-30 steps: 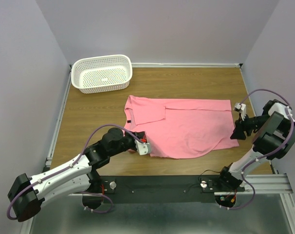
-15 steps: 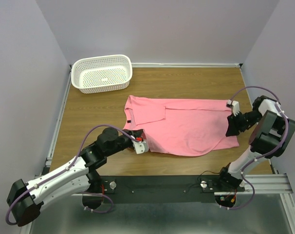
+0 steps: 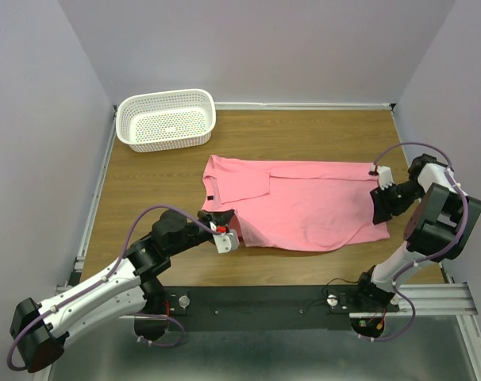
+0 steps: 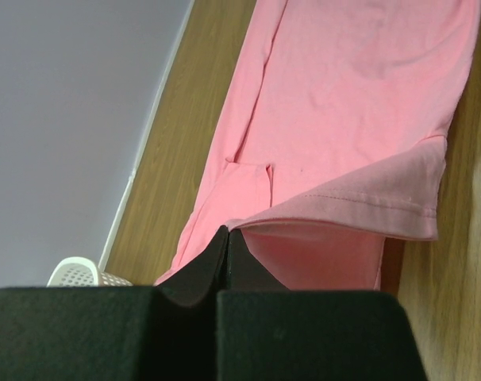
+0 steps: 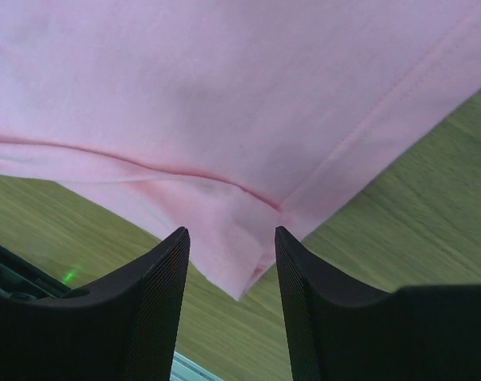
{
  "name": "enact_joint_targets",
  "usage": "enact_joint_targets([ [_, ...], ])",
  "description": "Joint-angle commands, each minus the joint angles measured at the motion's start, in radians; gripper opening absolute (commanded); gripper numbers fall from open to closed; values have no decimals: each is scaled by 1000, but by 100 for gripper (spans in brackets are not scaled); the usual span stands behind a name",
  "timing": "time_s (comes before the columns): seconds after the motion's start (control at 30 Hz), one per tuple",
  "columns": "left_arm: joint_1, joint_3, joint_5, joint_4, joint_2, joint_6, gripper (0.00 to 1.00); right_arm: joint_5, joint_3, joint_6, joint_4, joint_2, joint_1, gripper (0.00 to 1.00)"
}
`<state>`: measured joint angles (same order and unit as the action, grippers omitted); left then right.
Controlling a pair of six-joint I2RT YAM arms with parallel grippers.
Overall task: Fold and stack the t-shirts
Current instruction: Fold the tshirt
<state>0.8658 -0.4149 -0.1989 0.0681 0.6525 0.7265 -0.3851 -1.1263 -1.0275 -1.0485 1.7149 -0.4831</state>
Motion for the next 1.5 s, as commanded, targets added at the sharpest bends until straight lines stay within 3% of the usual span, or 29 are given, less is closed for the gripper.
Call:
enact_joint_targets([
  [0.0,-4,13,-40,33,-8,-16,0,57,11,49,70,14,6,55],
  [0.6,-4,13,-45,33,16,-19,0,60,39,58,107,66,9,51],
  [0.7,-4,13,-45,33,19,-19,0,58,39,63,105,66,9,43],
  [0.8,-4,11,-45,33,24,-19,0,58,34,67,104,52,9,27],
  [0.83,-4,13,-45,33,22,-21,0,55,30,70,104,40,11,10],
  [0.87,-4,13,-45,33,24,-21,0,57,25,76,104,34,9,2],
  [0.9,-4,13,-45,35,24,-21,0,55,20,84,102,26,9,1],
  [1.47,-8,-1,29,21,15,-39,0,-21,88,20,133,-153,5,1],
])
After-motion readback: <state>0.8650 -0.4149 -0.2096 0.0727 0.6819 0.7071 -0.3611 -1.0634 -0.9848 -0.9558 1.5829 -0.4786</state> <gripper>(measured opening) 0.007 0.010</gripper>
